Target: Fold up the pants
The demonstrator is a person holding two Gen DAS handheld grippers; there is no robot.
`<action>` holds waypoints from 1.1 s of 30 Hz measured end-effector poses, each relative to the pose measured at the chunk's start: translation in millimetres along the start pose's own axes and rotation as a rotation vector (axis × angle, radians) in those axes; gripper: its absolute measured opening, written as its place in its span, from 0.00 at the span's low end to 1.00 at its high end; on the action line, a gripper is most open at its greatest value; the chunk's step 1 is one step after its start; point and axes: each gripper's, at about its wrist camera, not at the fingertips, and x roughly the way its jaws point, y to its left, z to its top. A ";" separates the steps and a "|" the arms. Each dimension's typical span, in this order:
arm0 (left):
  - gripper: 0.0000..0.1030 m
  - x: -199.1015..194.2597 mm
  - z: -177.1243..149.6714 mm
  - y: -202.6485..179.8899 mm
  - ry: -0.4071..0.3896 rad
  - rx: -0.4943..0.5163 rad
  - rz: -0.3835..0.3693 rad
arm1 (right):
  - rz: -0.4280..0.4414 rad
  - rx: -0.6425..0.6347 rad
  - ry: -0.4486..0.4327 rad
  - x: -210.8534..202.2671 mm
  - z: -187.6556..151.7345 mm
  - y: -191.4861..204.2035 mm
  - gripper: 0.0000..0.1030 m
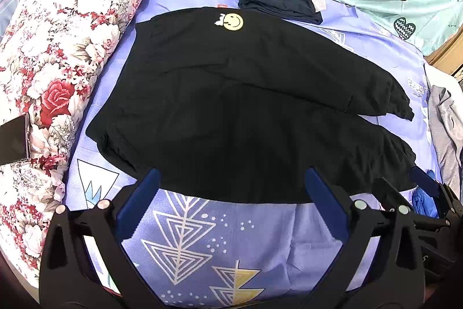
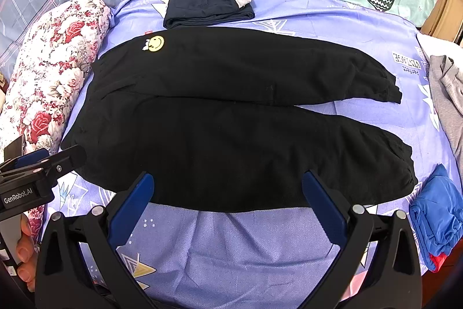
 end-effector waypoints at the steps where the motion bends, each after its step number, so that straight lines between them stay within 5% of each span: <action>1: 0.98 0.1 0.0 0.0 0.000 0.001 0.000 | 0.001 0.000 0.000 0.0 -0.1 -0.1 0.99; 9: 0.98 10.9 1.6 21.0 0.029 -0.045 -0.085 | 0.040 0.051 0.047 9.0 -2.5 -9.6 0.99; 17: 0.98 62.8 -5.0 131.1 0.182 -0.253 0.005 | 0.122 0.584 0.292 61.9 -45.5 -112.1 0.99; 21: 0.97 79.9 -13.4 186.2 0.219 -0.405 -0.013 | 0.094 0.675 0.324 67.6 -59.8 -138.6 0.99; 26: 0.96 103.3 -13.2 215.1 0.238 -0.432 -0.021 | 0.035 0.722 0.314 68.7 -66.9 -153.2 0.99; 30: 0.87 120.9 -5.8 219.2 0.258 -0.446 -0.047 | 0.052 0.753 0.319 69.9 -65.1 -153.8 0.99; 32: 0.77 129.1 -2.0 216.9 0.275 -0.439 -0.042 | 0.054 0.736 0.311 70.5 -62.3 -149.5 0.99; 33: 0.63 133.5 -0.3 215.7 0.285 -0.431 -0.039 | 0.052 0.725 0.308 70.7 -62.1 -145.7 0.99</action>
